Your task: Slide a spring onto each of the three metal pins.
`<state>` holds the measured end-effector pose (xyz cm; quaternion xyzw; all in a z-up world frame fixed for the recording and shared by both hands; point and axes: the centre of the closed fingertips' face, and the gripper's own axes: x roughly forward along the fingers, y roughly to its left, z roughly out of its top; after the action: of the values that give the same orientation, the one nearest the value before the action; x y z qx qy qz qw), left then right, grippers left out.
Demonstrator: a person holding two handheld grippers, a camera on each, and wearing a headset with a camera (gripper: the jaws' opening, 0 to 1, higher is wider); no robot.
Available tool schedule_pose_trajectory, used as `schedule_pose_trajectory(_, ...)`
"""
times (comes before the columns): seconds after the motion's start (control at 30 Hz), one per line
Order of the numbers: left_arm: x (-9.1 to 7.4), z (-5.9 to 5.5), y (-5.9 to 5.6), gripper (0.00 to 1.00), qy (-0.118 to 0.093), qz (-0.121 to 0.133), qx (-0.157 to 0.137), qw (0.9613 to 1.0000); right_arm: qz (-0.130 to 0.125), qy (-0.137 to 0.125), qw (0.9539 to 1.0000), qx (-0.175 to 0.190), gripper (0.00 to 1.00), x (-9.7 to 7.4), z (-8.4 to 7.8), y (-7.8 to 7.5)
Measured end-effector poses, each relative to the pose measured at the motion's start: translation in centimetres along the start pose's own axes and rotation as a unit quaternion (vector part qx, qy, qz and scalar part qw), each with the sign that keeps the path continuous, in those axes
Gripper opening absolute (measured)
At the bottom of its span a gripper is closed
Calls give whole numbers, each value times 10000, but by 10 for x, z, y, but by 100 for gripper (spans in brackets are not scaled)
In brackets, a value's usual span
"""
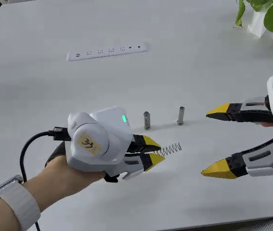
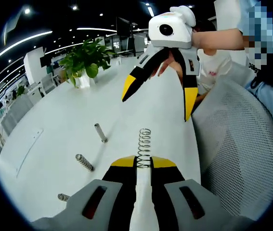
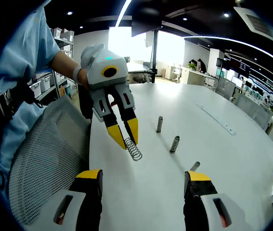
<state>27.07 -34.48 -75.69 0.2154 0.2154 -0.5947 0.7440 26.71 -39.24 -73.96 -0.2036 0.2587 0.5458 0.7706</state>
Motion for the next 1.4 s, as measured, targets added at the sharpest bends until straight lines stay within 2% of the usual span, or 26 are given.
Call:
schedule_pose_trajectory(0.17,0,6,-6,7,-134,-95,23,9999,202,67,9997,-105,55,6,4,5)
schedule_pose_trajectory(0.53,-3,10,-15,7,-230,-241,98,9994,608,90,9977,-278,29,11,12,22)
schedule_pose_trajectory(0.77,-3,13,-17,7,-282,-268,119,9992,899,105,9955,-285,18,13,15,31)
schedule_pose_trajectory(0.87,-4,13,-19,7,-289,-295,139,9990,946,122,9950,-306,13,14,15,32)
schedule_pose_trajectory(1.0,-4,14,-21,7,-322,-334,138,9988,984,145,9945,-313,8,14,16,33)
schedule_pose_trajectory(1.13,-3,14,-21,7,-327,-343,135,9988,1025,195,9938,-390,8,14,16,34)
schedule_pose_trajectory(1.4,0,15,-20,7,-286,-372,159,9988,1003,519,9905,-782,7,12,16,33)
